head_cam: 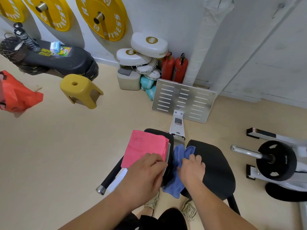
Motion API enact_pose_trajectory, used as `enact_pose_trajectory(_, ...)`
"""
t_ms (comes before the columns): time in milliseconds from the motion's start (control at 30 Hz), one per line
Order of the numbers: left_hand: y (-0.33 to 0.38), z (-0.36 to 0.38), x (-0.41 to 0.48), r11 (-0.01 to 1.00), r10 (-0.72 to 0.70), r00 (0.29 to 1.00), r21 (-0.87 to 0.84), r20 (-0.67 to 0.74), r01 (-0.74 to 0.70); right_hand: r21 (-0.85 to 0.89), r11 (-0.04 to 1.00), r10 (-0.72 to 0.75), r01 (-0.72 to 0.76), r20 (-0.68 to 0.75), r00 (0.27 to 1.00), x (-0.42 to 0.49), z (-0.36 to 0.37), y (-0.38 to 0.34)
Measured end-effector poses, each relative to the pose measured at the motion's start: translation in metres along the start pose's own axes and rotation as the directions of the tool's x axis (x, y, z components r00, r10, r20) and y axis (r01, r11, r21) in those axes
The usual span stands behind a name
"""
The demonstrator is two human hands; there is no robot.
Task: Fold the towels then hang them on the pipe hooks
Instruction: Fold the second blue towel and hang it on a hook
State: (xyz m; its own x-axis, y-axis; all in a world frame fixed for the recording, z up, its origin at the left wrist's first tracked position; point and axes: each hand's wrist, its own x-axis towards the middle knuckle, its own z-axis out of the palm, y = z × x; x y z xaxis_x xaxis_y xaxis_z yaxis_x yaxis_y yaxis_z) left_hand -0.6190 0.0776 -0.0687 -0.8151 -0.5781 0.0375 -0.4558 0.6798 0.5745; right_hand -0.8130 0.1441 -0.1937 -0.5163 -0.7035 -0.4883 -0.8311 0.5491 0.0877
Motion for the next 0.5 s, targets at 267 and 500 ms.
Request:
enact_pose_trajectory(267,0.019,0.014,-0.010,0.962,-0.128,0.989,-0.231,0.077,0.143,0.855,0.498,0.169,-0.143,0.066,0.983,-0.050,-0.033,0.022)
enact_pose_trajectory(500,0.067,0.025,0.001,0.898,-0.118,0.977,-0.400,0.180,0.182,0.981,0.145,0.313,-0.127,0.077,0.947,-0.138,-0.077,0.059)
